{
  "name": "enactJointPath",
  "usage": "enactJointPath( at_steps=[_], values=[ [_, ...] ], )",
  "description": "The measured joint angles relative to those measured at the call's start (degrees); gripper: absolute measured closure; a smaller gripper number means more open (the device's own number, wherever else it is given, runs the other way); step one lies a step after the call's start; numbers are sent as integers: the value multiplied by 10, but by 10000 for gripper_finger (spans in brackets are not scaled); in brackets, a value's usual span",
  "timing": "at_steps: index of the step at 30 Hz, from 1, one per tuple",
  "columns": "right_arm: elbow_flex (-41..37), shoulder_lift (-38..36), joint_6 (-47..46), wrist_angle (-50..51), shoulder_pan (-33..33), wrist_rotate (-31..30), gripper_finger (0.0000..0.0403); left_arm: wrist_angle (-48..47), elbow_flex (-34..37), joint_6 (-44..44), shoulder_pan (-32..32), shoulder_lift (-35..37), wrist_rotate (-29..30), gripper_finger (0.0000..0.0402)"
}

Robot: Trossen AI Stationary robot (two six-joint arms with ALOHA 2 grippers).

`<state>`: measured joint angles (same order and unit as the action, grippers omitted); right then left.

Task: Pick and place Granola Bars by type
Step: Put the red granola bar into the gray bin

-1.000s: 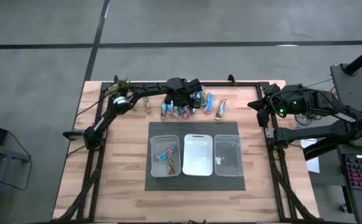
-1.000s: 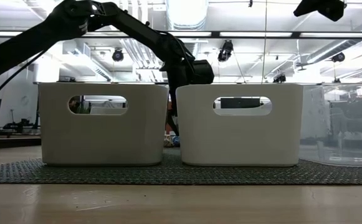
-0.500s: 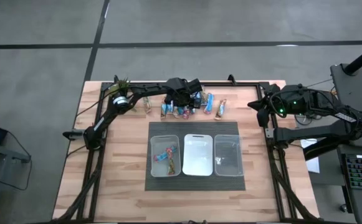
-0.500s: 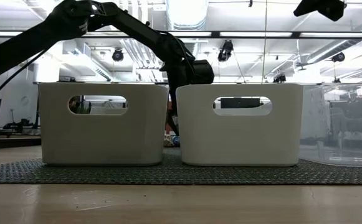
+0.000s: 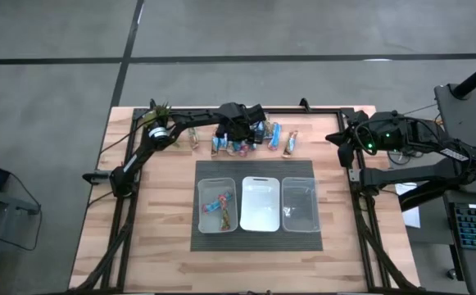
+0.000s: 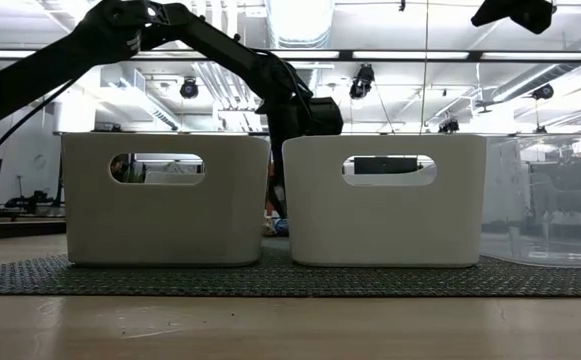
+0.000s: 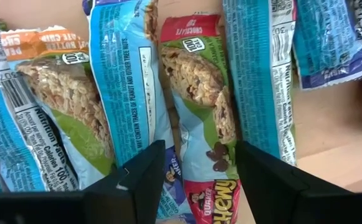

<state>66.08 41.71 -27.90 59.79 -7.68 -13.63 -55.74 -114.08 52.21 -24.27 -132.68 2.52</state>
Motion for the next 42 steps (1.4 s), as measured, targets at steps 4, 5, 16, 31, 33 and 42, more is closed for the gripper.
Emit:
enactJointPath(
  at_steps=[4, 5, 16, 31, 33, 42],
  values=[
    [0, 0, 0, 0, 0, 0, 394, -4, 0, 0, 0, 0, -1, 237],
    [0, 0, 2, 0, 0, 0, 394, -5, 0, -1, 0, 0, -2, 244],
    [0, 0, 9, 0, 0, 0, 394, -5, 0, -7, 0, 0, -5, 331],
    [0, 0, 11, 0, 0, 0, 394, -9, 0, -27, 0, 0, -7, 379],
    [0, 0, 11, 0, 0, 0, 394, -9, 0, -32, 0, 0, -10, 379],
    [0, 0, 11, 0, 0, 0, 394, -9, 0, -59, 0, 0, -15, 400]
  ],
)
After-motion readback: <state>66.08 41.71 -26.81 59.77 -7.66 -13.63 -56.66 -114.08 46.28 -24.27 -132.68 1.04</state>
